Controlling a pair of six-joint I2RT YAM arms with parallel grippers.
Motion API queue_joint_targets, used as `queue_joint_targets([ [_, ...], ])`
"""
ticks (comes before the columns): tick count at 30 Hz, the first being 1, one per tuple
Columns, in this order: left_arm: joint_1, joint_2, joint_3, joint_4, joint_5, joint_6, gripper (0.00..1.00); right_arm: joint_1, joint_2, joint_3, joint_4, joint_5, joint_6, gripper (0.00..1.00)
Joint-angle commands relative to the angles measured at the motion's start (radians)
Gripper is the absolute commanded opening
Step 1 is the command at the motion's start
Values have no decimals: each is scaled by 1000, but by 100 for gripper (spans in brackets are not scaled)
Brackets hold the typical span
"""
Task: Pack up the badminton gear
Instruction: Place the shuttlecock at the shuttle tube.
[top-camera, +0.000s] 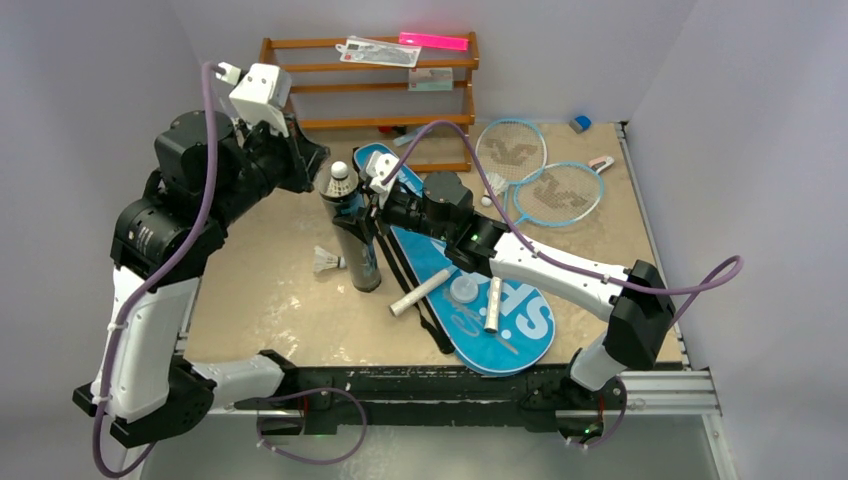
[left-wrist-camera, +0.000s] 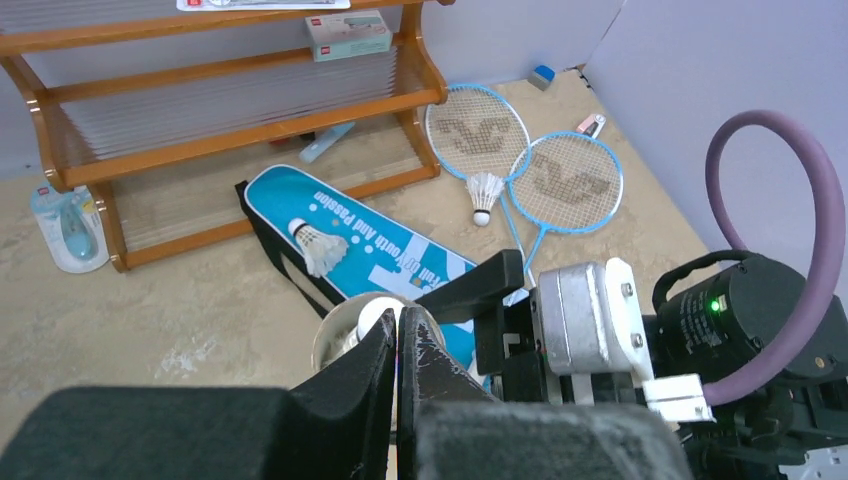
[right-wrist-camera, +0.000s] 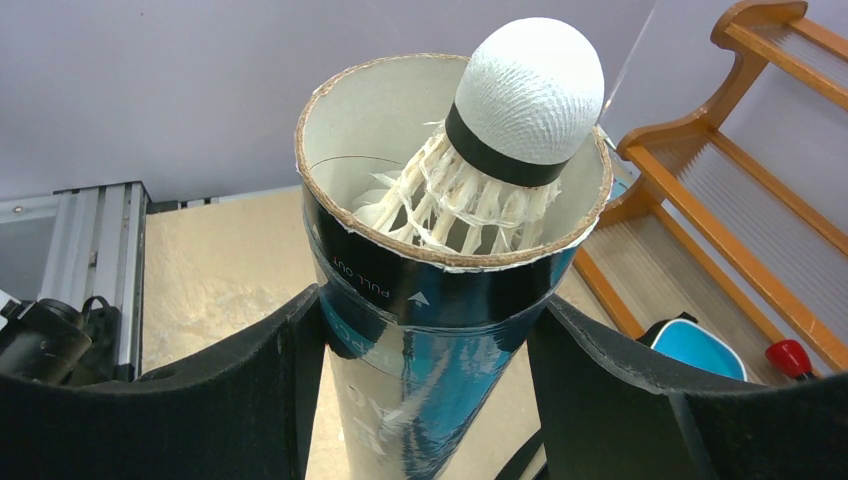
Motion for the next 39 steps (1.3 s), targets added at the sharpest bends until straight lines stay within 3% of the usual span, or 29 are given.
queue_joint_targets([
  [1, -1, 37, -1, 63, 2, 34, 0, 2, -7, 42, -4, -27, 0, 59],
  [6, -2, -7, -154, 152, 7, 55, 0, 1, -8, 40, -5, -28, 0, 58],
  [15, -2, -116, -329, 102, -27, 18, 0, 2, -2, 45, -11, -26, 0, 58],
  [19, -1, -128, -318, 124, -17, 23, 0, 2, 2, 49, -13, -23, 2, 58],
  [25, -1, -44, -161, 127, -13, 38, 0, 2, 0, 60, -29, -13, 7, 63],
  [31, -2, -72, -149, 123, -45, 10, 39, 2, -10, 59, -53, -7, 37, 96],
  [35, -2, -148, -210, 111, -158, -42, 65, 0, -32, 71, -95, 15, 44, 99],
  [39, -1, -251, -241, 79, -255, -107, 74, 1, -74, 69, -152, 33, 46, 99],
])
